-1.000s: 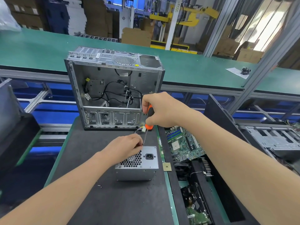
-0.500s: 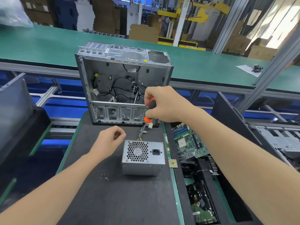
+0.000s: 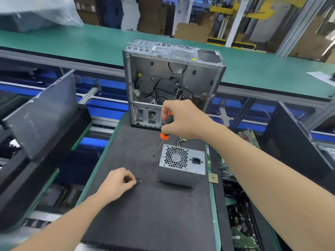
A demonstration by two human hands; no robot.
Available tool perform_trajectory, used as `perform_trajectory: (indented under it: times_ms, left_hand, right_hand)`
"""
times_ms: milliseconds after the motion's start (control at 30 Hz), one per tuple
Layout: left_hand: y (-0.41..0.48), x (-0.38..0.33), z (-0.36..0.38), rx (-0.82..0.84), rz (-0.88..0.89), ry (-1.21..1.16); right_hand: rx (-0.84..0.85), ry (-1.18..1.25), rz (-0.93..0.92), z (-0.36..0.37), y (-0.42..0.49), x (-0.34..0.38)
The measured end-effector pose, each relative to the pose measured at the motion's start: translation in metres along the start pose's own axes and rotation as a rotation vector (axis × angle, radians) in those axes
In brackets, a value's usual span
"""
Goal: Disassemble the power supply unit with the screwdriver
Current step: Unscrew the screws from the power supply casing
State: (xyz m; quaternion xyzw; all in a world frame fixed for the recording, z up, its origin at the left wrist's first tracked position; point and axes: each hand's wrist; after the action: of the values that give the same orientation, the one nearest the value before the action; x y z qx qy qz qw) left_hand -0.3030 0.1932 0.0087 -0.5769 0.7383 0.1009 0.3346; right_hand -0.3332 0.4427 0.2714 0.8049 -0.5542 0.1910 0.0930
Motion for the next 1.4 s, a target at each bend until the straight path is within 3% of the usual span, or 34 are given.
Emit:
perform_trajectory:
  times_ms: [300, 433, 633, 1400]
  left_hand:
    - [0.003, -0.019, 0.006, -0.119, -0.03, 0.002]
    - [0.005, -0.059, -0.011, -0.262, 0.148, -0.155]
    - [0.002, -0.109, -0.025, -0.129, 0.429, -0.312]
    - [0.007, -0.107, -0.025, -0.096, 0.423, -0.31]
  right_hand:
    - [-0.043, 0.01, -0.002, -0.005, -0.026, -0.01]
    - [-0.067, -0.004, -0.013, -0.008, -0.033, -0.014]
    - [-0.061, -0.012, -0.047, -0.004, -0.037, -0.013]
    - [-0.014, -0.029, -0.074, -0.005, -0.035, -0.008]
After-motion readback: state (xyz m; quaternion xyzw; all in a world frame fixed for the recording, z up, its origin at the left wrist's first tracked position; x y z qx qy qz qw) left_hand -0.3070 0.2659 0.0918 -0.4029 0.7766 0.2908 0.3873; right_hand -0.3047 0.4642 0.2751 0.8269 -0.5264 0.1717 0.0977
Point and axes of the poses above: each hand's wrist, its own y-axis towards the middle knuckle, its own z-axis out of the palm, x = y × z, and after that the axes turned 6 degrees about x, right-handed
